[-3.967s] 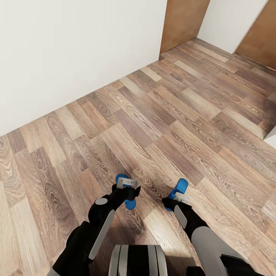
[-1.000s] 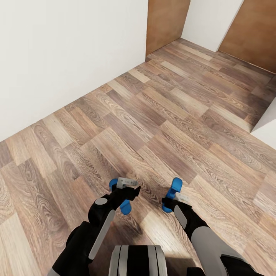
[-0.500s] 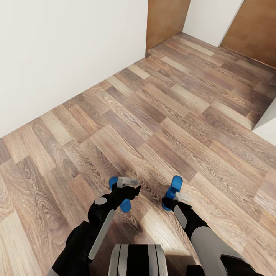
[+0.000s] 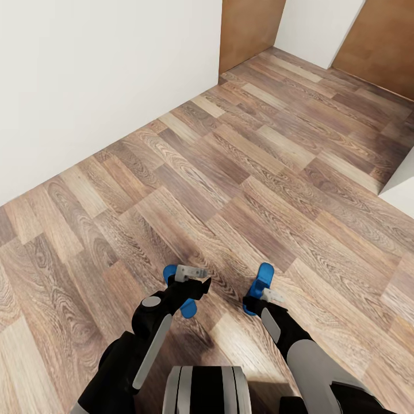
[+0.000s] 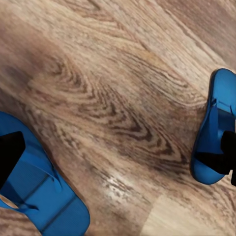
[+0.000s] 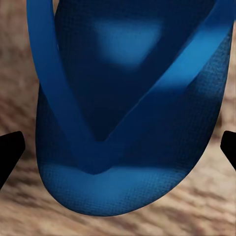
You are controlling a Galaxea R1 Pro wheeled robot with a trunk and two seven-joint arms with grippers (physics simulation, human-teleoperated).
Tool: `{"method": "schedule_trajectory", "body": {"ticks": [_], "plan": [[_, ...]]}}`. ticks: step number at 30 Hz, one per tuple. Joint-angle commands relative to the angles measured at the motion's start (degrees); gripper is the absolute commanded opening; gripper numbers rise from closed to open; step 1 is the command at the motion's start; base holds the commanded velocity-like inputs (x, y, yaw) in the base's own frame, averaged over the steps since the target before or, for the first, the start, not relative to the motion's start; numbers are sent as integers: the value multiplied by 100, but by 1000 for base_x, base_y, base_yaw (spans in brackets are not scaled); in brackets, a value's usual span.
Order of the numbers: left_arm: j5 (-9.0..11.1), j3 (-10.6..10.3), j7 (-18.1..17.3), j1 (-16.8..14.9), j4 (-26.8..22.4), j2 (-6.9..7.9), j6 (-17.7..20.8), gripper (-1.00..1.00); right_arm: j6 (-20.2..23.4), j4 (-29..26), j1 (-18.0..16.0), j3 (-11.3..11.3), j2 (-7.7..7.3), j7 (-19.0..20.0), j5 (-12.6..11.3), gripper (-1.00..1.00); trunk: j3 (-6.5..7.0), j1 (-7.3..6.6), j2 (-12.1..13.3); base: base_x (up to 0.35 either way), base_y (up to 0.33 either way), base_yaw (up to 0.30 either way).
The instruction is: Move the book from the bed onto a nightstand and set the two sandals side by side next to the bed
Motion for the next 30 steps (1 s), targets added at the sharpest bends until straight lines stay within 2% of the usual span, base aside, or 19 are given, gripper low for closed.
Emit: {"method": "schedule_trajectory", "body": {"ticks": [1, 4, 8, 9, 20, 30], "plan": [[58, -4, 38, -2, -6, 0, 27, 100, 26, -13, 1, -1, 2, -29, -60, 100, -25, 2, -3, 0, 0, 0], [58, -4, 38, -2, -6, 0, 27, 100, 26, -13, 1, -1, 2, -29, -60, 100, -92, 9, -7, 0, 0, 0], [58, -4, 38, -2, -6, 0, 27, 100, 33, -13, 1, -1, 2, -29, -60, 100, -92, 9, -7, 0, 0, 0], [58, -4, 38, -2, -6, 1, 27, 100, 37, -13, 1, 2, 2, -25, -60, -100, -92, 9, -7, 0, 0, 0], [65, -4, 31, -2, -14, 3, 27, 100, 50, -13, 1, 16, 2, -19, -60, -100, -92, 9, -7, 0, 0, 0], [75, 11, 34, -2, 0, 7, 35, 100, 28, -12, 1, 31, 2, -30, -53, -100, 130, -16, 7, 0, 0, 0]]}}
